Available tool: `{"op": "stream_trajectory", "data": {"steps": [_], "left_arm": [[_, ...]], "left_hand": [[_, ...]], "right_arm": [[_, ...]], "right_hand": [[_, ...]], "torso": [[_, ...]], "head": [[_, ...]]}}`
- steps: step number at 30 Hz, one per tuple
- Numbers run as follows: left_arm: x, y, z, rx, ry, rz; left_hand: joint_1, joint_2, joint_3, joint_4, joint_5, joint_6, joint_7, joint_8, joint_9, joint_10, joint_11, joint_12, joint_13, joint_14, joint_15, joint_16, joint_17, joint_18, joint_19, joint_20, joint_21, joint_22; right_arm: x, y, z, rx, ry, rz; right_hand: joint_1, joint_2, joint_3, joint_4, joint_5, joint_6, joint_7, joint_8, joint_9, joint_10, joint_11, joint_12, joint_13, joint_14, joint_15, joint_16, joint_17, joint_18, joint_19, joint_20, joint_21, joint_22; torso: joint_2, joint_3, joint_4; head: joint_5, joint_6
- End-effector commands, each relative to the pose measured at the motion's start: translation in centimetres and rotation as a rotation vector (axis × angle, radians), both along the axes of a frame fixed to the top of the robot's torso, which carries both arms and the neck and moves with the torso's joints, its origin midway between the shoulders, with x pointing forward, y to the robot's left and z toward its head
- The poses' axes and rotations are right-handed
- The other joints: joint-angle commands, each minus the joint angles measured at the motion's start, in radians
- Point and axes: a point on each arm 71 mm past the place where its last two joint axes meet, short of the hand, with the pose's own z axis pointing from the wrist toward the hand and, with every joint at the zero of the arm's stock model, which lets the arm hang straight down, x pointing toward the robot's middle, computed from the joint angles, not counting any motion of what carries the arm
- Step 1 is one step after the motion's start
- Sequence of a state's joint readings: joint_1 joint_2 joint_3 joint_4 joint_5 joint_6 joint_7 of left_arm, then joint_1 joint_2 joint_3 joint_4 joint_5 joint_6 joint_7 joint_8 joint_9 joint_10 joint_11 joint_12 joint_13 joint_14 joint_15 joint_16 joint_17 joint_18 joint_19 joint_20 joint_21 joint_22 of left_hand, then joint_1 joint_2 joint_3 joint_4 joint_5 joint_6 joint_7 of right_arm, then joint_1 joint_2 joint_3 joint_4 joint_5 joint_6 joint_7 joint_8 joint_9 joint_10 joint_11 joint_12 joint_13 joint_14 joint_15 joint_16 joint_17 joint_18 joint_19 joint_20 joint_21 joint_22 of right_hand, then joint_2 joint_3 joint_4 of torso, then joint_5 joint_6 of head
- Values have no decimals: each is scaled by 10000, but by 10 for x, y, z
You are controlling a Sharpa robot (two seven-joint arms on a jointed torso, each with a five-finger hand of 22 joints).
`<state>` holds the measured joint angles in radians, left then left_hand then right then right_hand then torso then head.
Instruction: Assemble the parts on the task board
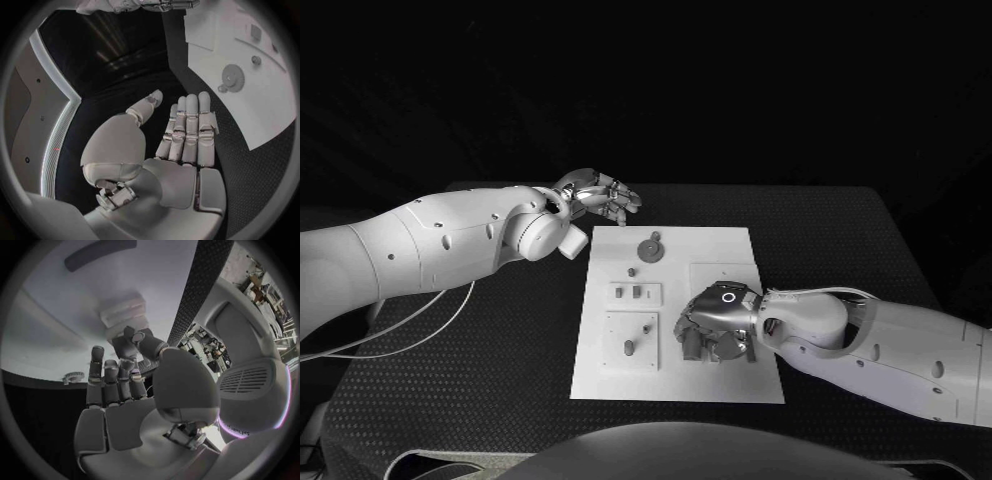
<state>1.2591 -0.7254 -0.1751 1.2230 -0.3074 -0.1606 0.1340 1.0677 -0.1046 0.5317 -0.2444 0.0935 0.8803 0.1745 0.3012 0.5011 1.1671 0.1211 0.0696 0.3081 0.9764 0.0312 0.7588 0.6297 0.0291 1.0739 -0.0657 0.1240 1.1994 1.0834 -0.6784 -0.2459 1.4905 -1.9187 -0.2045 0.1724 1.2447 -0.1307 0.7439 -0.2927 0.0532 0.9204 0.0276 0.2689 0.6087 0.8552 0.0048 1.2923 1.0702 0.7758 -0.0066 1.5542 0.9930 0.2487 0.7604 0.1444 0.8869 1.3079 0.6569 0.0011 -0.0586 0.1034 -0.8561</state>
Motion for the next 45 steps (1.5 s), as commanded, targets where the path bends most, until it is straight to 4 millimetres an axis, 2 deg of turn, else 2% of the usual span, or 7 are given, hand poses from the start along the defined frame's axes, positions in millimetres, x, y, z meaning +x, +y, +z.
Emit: {"op": "stream_trajectory", "data": {"steps": [1, 4, 8, 22, 32, 39, 45], "left_arm": [[0, -2, 1, -99, 13, -141], [0, -3, 1, -102, 15, -152], [-1, -3, 1, -93, 28, -171], [-1, -2, 1, -83, 30, -162], [0, -2, 1, -77, 31, -157], [0, -1, 1, -70, 22, -138], [0, 0, 1, -60, 8, -107]], "left_hand": [[-124, 11, -16, 40, -16, -85, -12, 22, -14, -47, 6, -5, 12, -35, 35, -41, 10, 180, 29, 8, -58, 16], [-124, 11, -16, 40, -17, -85, -12, 23, -14, -47, 6, -5, 12, -36, 35, -41, 11, 180, 29, 8, -59, 17], [-123, 11, -17, 40, -20, -86, -12, 23, -15, -48, 7, -4, 12, -36, 35, -41, 12, 180, 29, 9, -60, 18], [-120, 8, -19, 37, -35, -86, -12, 27, -17, -48, 6, -2, 14, -39, 36, -42, 15, 181, 28, 9, -65, 23], [-116, 8, -19, 34, -41, -87, -12, 30, -18, -49, 6, 0, 15, -40, 37, -43, 17, 181, 28, 10, -69, 27], [-115, 9, -19, 33, -44, -87, -12, 31, -19, -49, 6, 1, 15, -42, 37, -43, 18, 181, 28, 10, -71, 29], [-114, 10, -19, 32, -45, -87, -12, 33, -20, -49, 6, 1, 15, -42, 37, -44, 19, 182, 28, 11, -72, 31]], "right_arm": [[-2, 0, -4, -235, 257, 79], [-2, 1, -4, -251, 276, 87], [-2, 1, -5, -251, 308, 48], [-1, -3, -6, -299, 278, -149], [-1, -7, -2, 225, 60, -295], [2, -17, 14, 1831, 332, -1103], [19, -40, 40, 2869, 1357, -2972]], "right_hand": [[0, -160, -22, 1, -32, 463, 650, -199, -63, -113, -8, -53, -63, -118, 3, -45, -45, 112, -113, 2, -59, 128], [99, -305, -38, 0, -32, -98, 446, -496, -231, -158, -6, -64, -148, -180, 43, -41, -104, 122, -161, 40, -88, 122], [176, -429, -48, 3, -31, -385, 351, -626, -343, -210, 2, -92, -244, -232, 77, -36, -165, 131, -194, 75, -116, 114], [369, -605, 10, 10, -31, -949, 221, -814, -552, -270, 40, -113, -460, -292, 137, 32, -290, 131, -194, 110, -151, 98], [509, -617, 98, 14, -30, -1070, 253, -818, -593, -265, 42, -75, -515, -284, 146, 75, -332, 131, -159, 105, -141, 100], [534, -693, 134, 28, -31, -1186, 303, -777, -635, -132, -1, 77, -571, -125, 124, 272, -361, 131, 64, 45, -8, 130], [-65, -748, -73, 188, -31, -1195, 779, -667, -660, 17, -21, 220, -643, 59, 70, 459, -415, 131, 312, -22, 131, 138]], "torso": [[-1, 0, 2], [-1, 2, -1], [1, 2, -2], [-1, 0, -1], [-1, 5, -5], [-2, 7, 1], [-2, 5, -4]], "head": [[-1, -1], [3, -7], [10, -15], [6, -20], [19, 5], [7, 65], [-18, 125]]}}
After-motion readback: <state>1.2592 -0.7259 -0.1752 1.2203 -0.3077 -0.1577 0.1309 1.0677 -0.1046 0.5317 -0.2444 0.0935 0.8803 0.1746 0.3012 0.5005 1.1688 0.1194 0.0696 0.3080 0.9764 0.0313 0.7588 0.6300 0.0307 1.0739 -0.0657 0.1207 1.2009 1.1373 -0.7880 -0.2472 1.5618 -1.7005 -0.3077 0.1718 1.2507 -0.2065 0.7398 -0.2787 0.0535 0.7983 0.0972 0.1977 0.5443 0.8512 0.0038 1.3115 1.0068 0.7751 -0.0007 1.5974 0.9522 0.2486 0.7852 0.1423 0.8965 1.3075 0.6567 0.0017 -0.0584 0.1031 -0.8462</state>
